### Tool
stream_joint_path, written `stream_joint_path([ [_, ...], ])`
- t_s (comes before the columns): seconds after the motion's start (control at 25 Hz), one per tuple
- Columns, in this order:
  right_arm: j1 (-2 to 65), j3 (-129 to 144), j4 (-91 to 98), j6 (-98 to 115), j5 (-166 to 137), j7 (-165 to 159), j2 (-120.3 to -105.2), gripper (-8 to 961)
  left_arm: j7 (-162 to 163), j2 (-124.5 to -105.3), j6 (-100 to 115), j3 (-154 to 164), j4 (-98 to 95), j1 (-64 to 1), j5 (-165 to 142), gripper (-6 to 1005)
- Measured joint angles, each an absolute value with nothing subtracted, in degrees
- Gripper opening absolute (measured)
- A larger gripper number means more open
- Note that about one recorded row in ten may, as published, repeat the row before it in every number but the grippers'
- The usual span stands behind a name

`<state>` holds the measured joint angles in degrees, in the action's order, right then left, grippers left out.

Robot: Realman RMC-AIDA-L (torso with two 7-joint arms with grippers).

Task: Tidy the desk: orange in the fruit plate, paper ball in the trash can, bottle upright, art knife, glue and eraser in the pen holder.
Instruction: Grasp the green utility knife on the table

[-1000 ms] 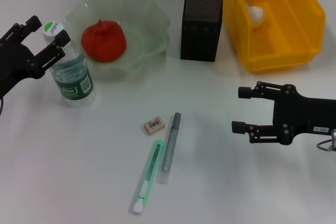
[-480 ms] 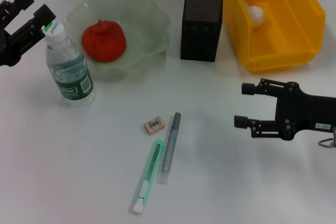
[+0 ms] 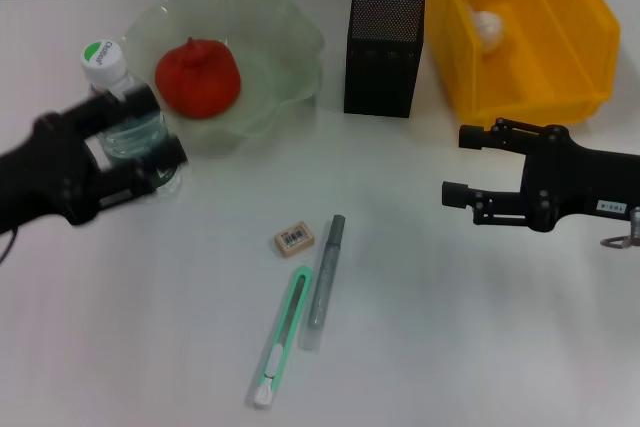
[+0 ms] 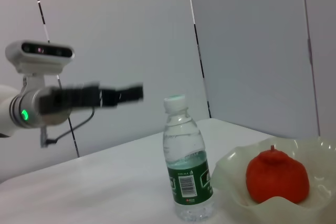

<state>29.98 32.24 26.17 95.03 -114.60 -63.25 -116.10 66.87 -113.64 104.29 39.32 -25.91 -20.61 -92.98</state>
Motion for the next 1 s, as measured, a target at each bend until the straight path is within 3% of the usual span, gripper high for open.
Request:
stream_joint_path([
  [1.0,32.9,33.01,25.73,91.81,-115.23,-65.72,-116.37,818,64.57,-114.36,98.25,39.44,-28.13,-22.66,-108.41,780],
])
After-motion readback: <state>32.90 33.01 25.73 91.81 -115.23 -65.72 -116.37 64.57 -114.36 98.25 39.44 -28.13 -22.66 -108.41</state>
